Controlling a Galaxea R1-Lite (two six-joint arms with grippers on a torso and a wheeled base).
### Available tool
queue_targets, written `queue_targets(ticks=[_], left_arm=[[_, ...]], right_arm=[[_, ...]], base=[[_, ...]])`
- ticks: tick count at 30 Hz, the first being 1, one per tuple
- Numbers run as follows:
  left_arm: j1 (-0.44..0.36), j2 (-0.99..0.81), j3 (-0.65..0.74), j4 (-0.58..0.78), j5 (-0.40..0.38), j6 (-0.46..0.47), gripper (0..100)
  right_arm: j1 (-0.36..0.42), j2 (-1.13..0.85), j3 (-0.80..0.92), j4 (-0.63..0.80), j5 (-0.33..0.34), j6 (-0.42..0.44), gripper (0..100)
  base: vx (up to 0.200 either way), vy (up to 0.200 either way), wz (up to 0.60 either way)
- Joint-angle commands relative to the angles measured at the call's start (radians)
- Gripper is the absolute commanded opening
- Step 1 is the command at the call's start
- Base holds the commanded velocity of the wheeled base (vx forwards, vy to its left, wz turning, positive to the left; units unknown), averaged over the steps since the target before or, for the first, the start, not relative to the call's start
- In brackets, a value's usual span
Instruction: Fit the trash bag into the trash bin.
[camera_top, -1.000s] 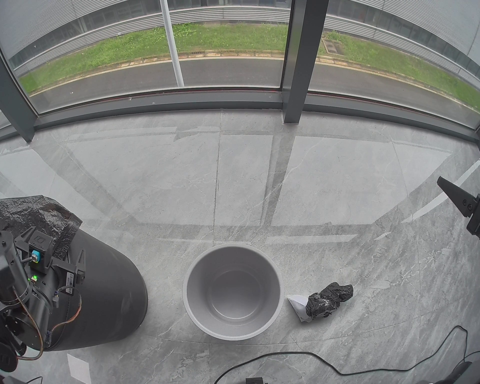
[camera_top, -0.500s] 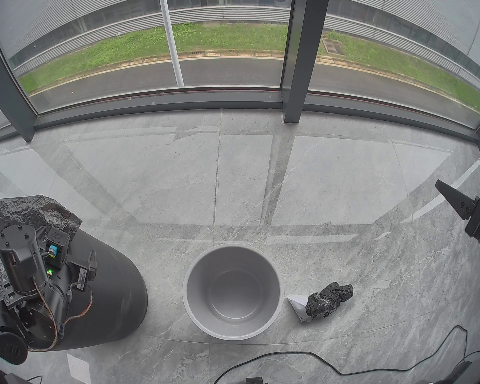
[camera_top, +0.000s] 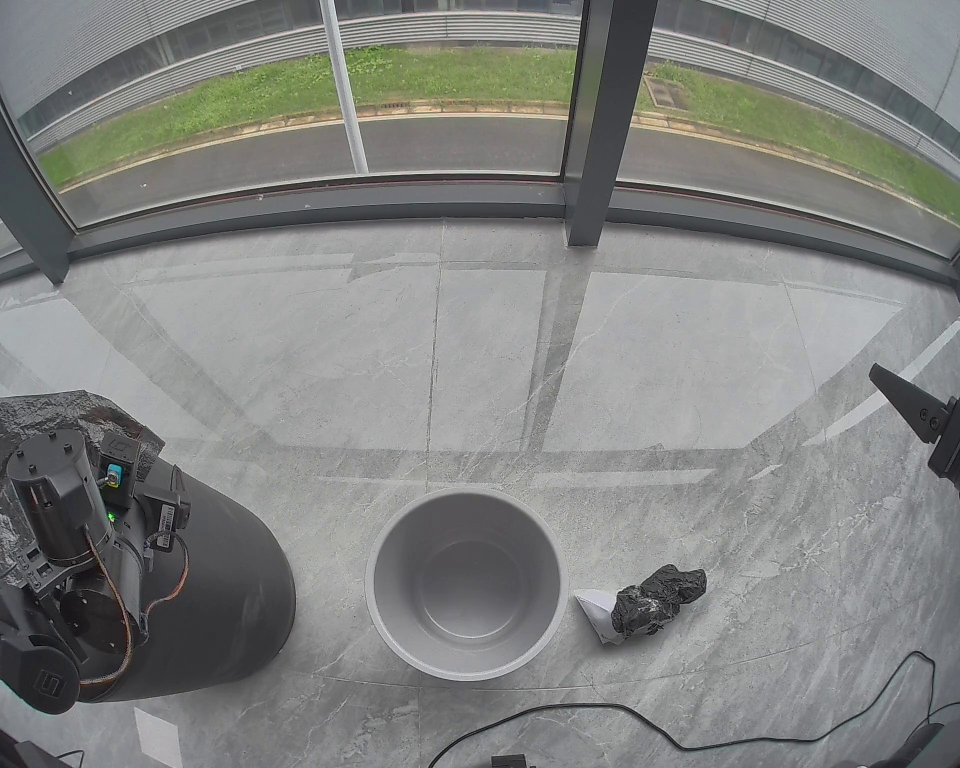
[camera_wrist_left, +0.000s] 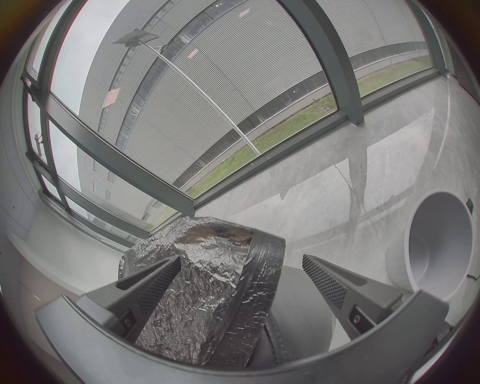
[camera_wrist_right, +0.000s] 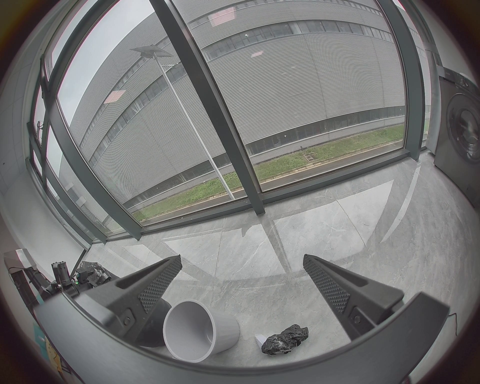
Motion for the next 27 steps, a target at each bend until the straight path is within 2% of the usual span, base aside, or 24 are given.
queue_targets(ticks=[1, 10, 20, 27], left_arm=[[0.006, 0.01, 0.026, -0.006, 0.003, 0.0, 100], [0.013, 0.01, 0.02, -0.031, 0.006, 0.002, 100], [0.067, 0.016, -0.006, -0.051, 0.017, 0.005, 100], [0.087, 0.067, -0.015, -0.135, 0.017, 0.014, 100]], right_arm=[[0.001, -0.003, 0.0, -0.001, 0.0, 0.0, 100], [0.001, -0.001, 0.006, -0.001, 0.0, 0.0, 100], [0.001, -0.003, 0.011, -0.001, 0.002, -0.002, 100], [0.001, -0.003, 0.012, -0.001, 0.002, 0.0, 100]], base=[[0.0, 0.0, 0.0], [0.0, 0.0, 0.0], [0.0, 0.0, 0.0], [0.0, 0.0, 0.0]])
